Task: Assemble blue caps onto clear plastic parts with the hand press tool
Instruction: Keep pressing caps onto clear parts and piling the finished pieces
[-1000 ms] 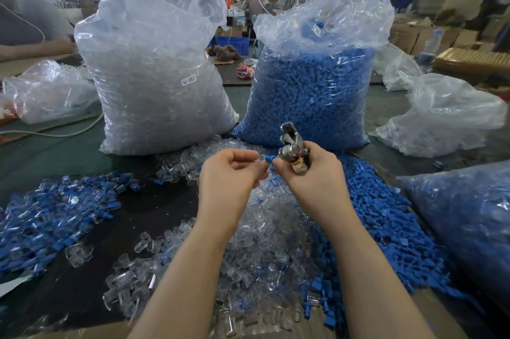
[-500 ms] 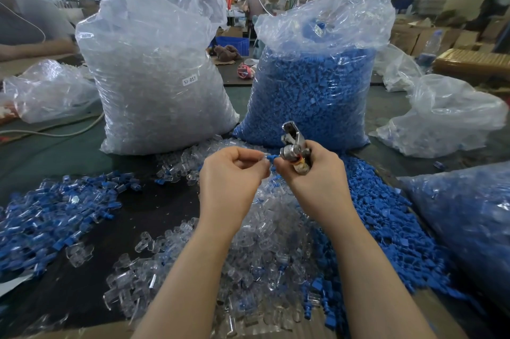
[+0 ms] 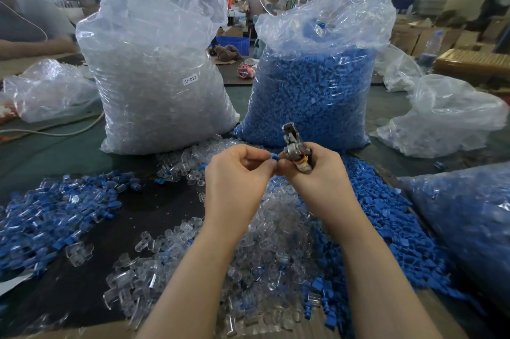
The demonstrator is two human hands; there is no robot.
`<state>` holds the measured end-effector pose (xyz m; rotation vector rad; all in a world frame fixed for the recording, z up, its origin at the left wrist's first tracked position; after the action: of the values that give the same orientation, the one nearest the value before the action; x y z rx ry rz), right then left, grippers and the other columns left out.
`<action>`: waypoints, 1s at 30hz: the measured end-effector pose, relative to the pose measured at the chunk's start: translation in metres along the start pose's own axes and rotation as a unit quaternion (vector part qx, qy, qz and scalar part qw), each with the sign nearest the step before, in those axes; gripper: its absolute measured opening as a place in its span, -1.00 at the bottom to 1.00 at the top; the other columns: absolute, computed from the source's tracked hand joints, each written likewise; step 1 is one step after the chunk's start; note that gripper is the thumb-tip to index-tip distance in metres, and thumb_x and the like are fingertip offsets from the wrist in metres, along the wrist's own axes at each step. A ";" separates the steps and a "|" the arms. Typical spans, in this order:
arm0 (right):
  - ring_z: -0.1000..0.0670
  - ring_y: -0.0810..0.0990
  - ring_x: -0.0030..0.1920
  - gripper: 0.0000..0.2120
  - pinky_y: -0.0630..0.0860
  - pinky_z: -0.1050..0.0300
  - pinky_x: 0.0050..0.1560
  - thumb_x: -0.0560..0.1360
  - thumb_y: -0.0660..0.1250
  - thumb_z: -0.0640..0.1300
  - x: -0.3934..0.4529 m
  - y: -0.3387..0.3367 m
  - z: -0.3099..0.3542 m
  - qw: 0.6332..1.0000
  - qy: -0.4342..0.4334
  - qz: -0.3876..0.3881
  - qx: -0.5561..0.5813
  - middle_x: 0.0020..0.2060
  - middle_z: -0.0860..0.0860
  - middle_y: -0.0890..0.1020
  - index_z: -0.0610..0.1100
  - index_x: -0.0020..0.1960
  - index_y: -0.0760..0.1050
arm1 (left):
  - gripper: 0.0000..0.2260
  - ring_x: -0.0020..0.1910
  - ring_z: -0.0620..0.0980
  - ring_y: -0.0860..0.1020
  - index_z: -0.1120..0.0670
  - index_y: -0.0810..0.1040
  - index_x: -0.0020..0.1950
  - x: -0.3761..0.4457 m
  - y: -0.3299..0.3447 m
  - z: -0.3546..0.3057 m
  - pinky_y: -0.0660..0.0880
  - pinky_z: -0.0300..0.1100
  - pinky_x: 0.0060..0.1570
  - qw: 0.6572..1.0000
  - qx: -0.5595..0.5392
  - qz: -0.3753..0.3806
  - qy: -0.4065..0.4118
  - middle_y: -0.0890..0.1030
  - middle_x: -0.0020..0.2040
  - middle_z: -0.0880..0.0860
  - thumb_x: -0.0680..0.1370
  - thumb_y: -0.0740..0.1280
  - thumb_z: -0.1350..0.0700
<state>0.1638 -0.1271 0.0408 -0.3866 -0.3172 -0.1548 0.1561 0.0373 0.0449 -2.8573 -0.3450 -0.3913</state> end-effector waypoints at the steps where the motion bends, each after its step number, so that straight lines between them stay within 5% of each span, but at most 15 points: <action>1: -0.15 0.66 -0.16 -0.87 0.58 -0.27 -0.09 0.36 0.37 -0.01 0.000 0.000 0.000 1.000 0.000 0.000 0.002 -0.28 -0.03 0.68 -0.06 -0.17 0.57 | -0.91 -0.30 -0.21 0.66 0.00 0.67 -0.17 0.000 0.000 0.000 0.60 -0.23 -0.19 1.000 -0.002 -0.001 0.003 0.69 -0.34 -0.10 0.42 0.53 0.17; 6: -0.12 0.67 -0.15 -0.96 0.59 -0.25 -0.05 0.44 0.41 -0.10 0.001 0.002 -0.001 1.000 0.001 0.017 -0.008 -0.26 -0.02 0.69 -0.06 -0.13 0.59 | -0.91 -0.32 -0.21 0.66 0.02 0.65 -0.18 0.000 0.000 0.002 0.57 -0.29 -0.24 1.000 -0.016 0.005 0.000 0.68 -0.35 -0.10 0.45 0.50 0.19; 10: -0.12 0.65 -0.17 -0.92 0.58 -0.21 -0.06 0.44 0.38 -0.06 0.000 0.002 -0.001 0.999 0.001 0.038 -0.038 -0.27 -0.02 0.69 -0.07 -0.12 0.59 | -0.91 -0.31 -0.11 0.68 0.06 0.65 -0.18 0.002 -0.003 0.009 0.62 -0.14 -0.15 0.998 -0.054 0.005 -0.028 0.69 -0.33 0.00 0.46 0.49 0.24; 17: -0.19 0.61 -0.15 -0.84 0.55 -0.18 -0.09 0.48 0.40 -0.14 -0.002 0.008 -0.005 0.990 0.006 0.098 -0.104 -0.24 -0.15 0.67 -0.24 -0.07 0.54 | -0.91 -0.27 -0.04 0.70 0.13 0.63 -0.14 0.003 -0.003 0.006 0.58 -0.30 -0.24 0.990 -0.132 0.028 -0.029 0.71 -0.29 0.06 0.47 0.45 0.31; 30: -0.15 0.57 -0.19 -0.86 0.52 -0.18 -0.12 0.48 0.35 -0.13 -0.003 0.013 0.001 0.985 -0.008 0.104 -0.138 -0.26 -0.12 0.64 -0.21 -0.08 0.49 | -0.91 -0.28 -0.04 0.70 0.15 0.63 -0.14 0.002 0.002 -0.004 0.55 -0.34 -0.27 0.986 -0.153 0.066 -0.004 0.71 -0.29 0.05 0.48 0.44 0.33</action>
<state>0.1639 -0.1149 0.0359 -0.6936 -0.2701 0.0108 0.1570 0.0351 0.0492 -3.1590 -0.1022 -0.4430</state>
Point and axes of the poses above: each hand's wrist, its own x-axis towards the middle knuckle, its own y-axis out of the palm, z = x × y, the point moved 10 cm from there along x, towards the middle knuckle
